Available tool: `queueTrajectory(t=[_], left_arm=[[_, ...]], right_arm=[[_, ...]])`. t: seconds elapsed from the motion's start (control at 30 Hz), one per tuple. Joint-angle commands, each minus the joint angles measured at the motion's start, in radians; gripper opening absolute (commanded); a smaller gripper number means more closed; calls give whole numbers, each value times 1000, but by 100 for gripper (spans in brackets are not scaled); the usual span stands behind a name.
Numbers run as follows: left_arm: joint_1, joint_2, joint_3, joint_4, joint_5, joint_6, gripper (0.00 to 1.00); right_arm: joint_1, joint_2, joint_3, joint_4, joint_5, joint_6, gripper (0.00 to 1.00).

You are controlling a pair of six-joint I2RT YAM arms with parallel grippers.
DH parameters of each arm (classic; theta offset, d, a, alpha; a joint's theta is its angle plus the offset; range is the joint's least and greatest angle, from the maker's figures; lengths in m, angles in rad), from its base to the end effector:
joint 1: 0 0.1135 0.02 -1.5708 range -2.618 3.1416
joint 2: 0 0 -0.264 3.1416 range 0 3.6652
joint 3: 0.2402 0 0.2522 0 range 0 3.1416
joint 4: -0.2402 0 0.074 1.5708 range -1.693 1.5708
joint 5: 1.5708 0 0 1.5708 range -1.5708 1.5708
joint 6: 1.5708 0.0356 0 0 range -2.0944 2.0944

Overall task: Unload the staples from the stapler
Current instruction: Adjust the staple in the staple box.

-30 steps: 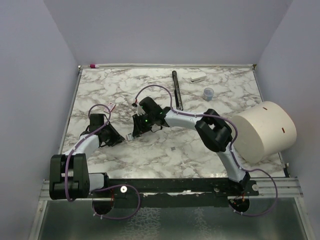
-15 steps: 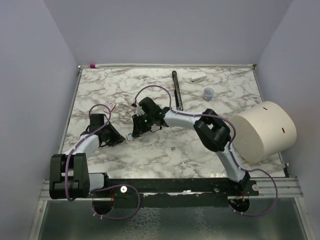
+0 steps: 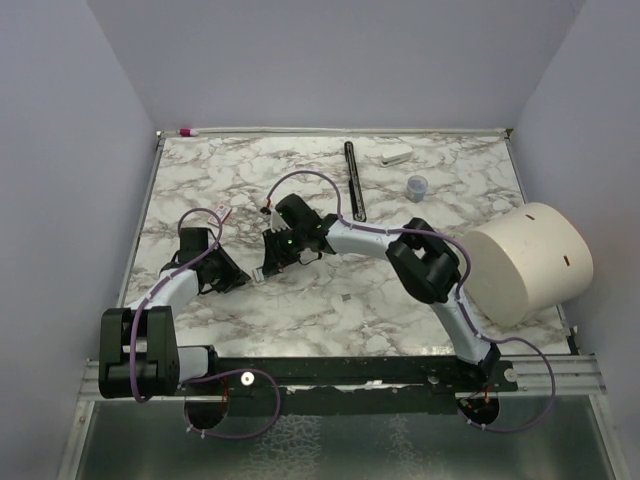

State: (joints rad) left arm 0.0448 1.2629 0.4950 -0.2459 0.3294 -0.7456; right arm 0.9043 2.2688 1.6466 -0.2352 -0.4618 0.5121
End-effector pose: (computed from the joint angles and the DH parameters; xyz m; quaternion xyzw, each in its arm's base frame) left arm 0.2151 -0.0019 0.1467 -0.3235 0.8927 -0.2412 0.2006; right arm 0.2923 0.3973 0.1417 -0.2561 0.8791 0.3840 0.1187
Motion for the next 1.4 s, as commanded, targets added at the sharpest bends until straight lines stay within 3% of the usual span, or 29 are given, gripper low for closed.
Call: queueTrajectory(t=[0.0,1.0,1.37], left_arm=[[3,4,-13,9,18,14,24],[1,-20,-13,-6,7,13,24],[1,-55,-10,-21,-8,12,25]], right_arm=[[13,30,34,26,-34,7,15],[33,80,131,7,-69,12,21],[32,11,114,-9,-34,-12,25]])
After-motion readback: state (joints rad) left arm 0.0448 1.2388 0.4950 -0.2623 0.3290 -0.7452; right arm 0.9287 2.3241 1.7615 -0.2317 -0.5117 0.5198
